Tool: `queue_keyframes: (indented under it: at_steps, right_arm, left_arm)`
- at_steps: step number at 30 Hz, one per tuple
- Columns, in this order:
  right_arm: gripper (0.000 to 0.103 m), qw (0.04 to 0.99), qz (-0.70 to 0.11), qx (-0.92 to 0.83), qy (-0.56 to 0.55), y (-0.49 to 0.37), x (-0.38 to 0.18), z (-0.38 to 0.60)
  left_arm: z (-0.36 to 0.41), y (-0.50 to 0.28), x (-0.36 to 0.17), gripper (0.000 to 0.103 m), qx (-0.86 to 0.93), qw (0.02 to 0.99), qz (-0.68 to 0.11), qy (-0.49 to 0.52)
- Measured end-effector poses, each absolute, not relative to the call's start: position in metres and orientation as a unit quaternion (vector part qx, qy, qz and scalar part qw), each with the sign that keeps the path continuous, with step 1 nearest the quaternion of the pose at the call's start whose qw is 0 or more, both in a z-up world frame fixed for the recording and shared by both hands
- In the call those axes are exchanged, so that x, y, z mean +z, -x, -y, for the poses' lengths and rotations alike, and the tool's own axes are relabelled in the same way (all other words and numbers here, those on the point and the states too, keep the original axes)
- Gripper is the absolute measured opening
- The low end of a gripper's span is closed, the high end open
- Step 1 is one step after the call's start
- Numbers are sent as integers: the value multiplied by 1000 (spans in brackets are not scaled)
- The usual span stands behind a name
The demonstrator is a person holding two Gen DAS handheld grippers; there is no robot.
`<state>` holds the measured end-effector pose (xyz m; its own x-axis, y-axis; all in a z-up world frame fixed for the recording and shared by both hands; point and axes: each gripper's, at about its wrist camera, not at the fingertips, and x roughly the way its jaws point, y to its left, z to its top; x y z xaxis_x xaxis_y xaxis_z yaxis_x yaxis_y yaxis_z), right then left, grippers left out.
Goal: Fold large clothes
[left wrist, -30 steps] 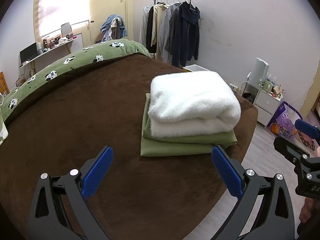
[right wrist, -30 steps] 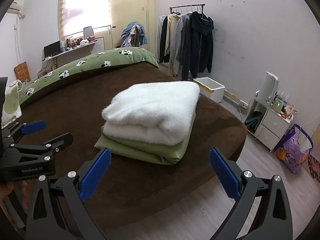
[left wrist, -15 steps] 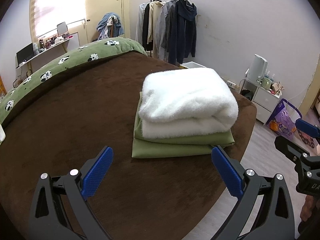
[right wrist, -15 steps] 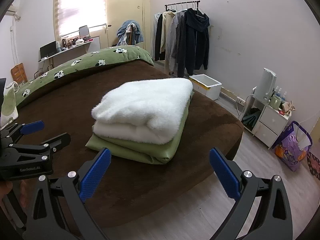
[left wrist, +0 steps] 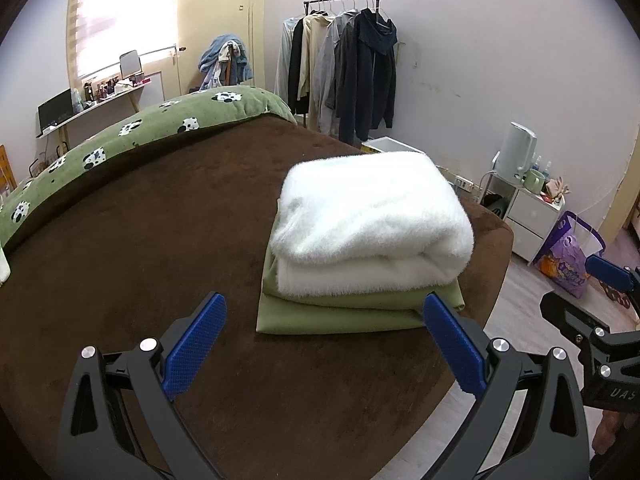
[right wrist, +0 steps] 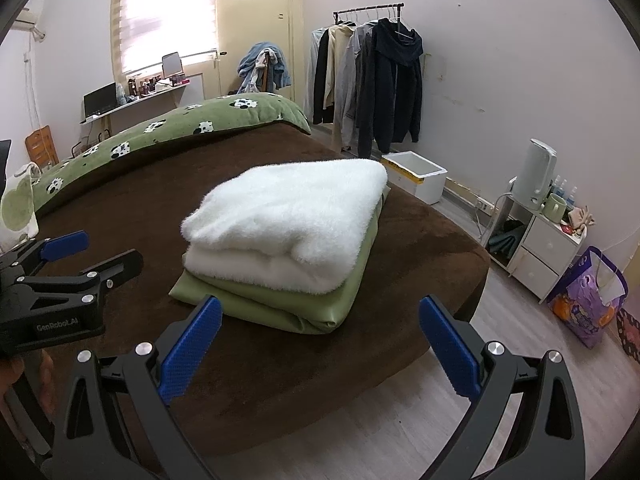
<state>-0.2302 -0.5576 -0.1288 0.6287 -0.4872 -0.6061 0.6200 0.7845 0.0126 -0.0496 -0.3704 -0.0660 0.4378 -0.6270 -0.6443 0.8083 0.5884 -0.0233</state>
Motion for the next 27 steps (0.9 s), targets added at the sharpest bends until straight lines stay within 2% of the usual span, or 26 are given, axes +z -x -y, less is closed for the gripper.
queue_keyframes:
  at_steps: [27]
  right_arm:
    - [97, 896, -308, -301, -108, 222, -130, 556]
  left_arm:
    - [368, 51, -68, 97, -419, 842, -302, -158]
